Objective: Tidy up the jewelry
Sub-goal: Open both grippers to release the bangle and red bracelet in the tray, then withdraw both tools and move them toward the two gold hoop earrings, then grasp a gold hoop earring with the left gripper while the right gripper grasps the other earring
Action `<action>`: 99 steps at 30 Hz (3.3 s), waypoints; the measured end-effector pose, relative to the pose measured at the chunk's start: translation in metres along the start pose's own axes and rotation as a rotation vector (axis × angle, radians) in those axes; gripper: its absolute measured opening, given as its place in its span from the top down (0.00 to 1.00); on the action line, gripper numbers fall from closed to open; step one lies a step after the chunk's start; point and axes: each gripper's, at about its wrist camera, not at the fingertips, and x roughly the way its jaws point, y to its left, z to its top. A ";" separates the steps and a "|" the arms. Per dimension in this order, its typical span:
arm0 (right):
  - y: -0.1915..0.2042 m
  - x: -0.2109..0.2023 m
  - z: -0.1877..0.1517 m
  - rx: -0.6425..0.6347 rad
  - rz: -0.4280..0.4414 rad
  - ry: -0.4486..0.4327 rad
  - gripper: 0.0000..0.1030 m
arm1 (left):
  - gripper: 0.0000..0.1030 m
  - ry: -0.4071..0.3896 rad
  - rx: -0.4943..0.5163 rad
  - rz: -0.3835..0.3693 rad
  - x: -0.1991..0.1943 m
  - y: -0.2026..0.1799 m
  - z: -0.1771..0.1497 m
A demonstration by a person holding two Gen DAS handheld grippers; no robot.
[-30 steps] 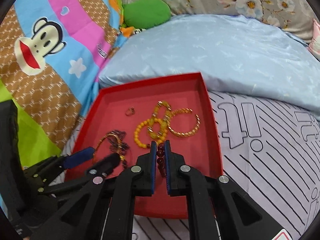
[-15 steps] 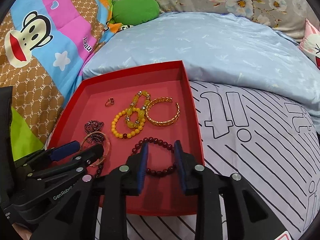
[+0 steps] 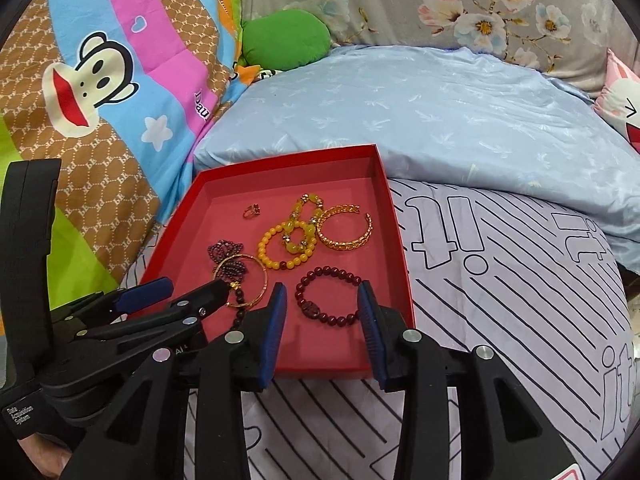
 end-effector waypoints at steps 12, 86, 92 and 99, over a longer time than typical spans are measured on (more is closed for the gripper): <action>0.013 -0.038 -0.021 -0.008 0.016 -0.017 0.63 | 0.42 -0.020 0.004 0.005 -0.036 -0.001 -0.020; 0.055 -0.009 -0.130 -0.091 0.023 0.148 0.85 | 0.41 0.054 -0.088 0.123 -0.064 0.066 -0.152; 0.046 -0.016 -0.136 -0.068 0.022 0.152 0.85 | 0.49 0.048 -0.080 0.123 -0.059 0.062 -0.148; 0.041 -0.021 -0.138 -0.055 0.025 0.152 0.85 | 0.67 0.040 -0.064 0.095 -0.057 0.056 -0.144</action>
